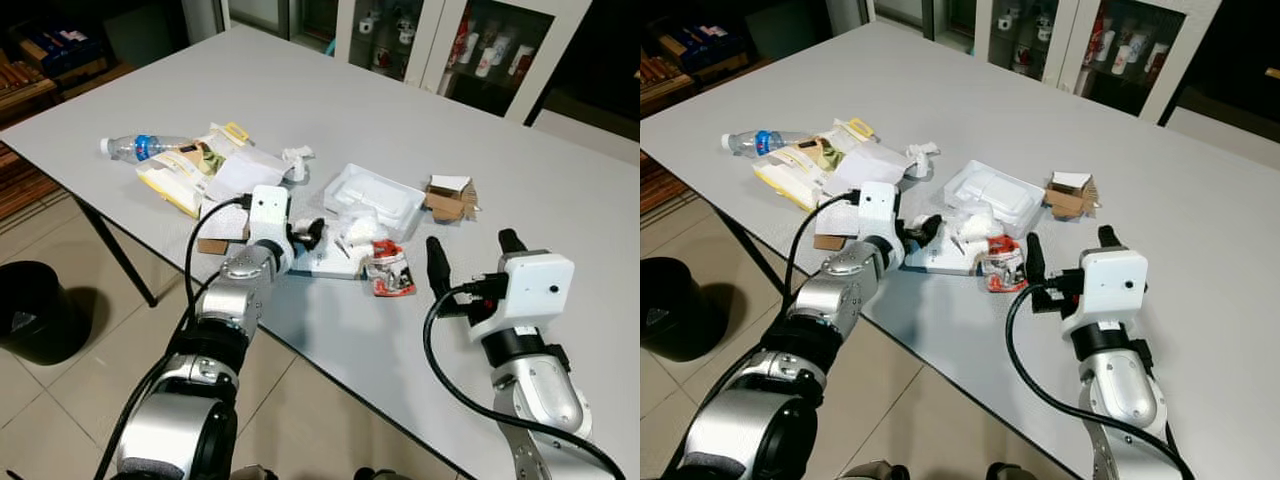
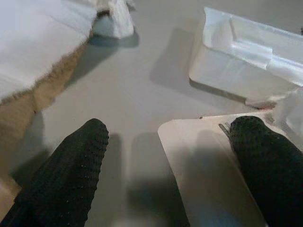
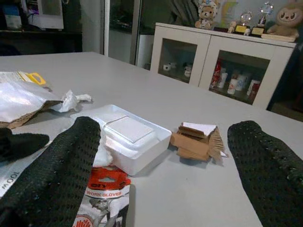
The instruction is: Picking trash to rubbish bin
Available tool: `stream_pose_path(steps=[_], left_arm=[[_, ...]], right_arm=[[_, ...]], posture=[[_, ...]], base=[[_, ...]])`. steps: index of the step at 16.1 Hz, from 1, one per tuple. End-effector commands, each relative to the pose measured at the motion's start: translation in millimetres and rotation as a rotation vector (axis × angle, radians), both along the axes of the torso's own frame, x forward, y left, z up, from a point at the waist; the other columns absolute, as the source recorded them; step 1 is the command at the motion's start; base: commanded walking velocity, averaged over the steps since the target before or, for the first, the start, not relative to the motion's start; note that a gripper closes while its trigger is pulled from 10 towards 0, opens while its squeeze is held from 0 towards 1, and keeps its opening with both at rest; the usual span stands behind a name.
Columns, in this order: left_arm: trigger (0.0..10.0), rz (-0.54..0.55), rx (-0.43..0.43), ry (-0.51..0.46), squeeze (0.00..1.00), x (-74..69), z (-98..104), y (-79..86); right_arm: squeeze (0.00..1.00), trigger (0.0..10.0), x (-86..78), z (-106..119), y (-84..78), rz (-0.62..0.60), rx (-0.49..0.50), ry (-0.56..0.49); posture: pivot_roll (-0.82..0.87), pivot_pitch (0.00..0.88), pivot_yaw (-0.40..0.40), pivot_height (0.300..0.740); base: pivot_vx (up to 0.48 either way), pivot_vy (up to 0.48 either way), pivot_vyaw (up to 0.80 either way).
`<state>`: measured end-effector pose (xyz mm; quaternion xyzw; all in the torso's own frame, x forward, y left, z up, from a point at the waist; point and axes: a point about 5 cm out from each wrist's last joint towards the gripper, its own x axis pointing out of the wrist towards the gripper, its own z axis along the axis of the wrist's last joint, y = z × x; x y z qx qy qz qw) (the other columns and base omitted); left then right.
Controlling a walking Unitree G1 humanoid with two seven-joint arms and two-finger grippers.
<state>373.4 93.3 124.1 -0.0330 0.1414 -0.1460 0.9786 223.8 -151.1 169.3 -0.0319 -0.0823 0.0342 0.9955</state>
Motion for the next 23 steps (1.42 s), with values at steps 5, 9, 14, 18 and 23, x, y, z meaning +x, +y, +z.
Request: stream_pose_path(steps=[5,9,14,18,23], left_arm=[[10.0,-0.031,-0.116,0.155,0.00,-15.3,-20,-15.1],[0.0,-0.057,-0.289,0.234,0.00,-20.9,-23,-23.7],[0.0,-0.063,-0.381,0.282,0.00,-23.0,-21,-24.8],[0.0,-0.054,-0.438,0.303,0.00,-23.5,-20,-25.2],[0.0,-0.042,-0.449,0.273,0.00,-22.3,-15,-23.0]], right_arm=[[0.00,10.0,0.5,2,-1.5,0.001,-0.008,-0.002],[0.00,10.0,0.4,1,-1.6,0.000,-0.008,-0.001],[0.00,10.0,-0.2,0,-2.0,-0.002,-0.008,0.007],[0.00,10.0,0.0,0,-2.0,-0.003,-0.008,0.008],[0.00,10.0,-0.2,-1,-1.6,-0.004,-0.007,0.011]], posture=[[0.06,0.103,-0.025,0.740],[0.05,0.099,-0.022,0.740],[0.05,0.100,-0.023,0.740],[0.05,0.100,-0.023,0.740],[0.05,0.102,-0.023,0.740]], base=[[0.000,0.000,0.00],[0.000,0.000,0.00],[0.000,0.000,0.00],[0.000,0.000,0.00],[0.000,0.000,0.00]])
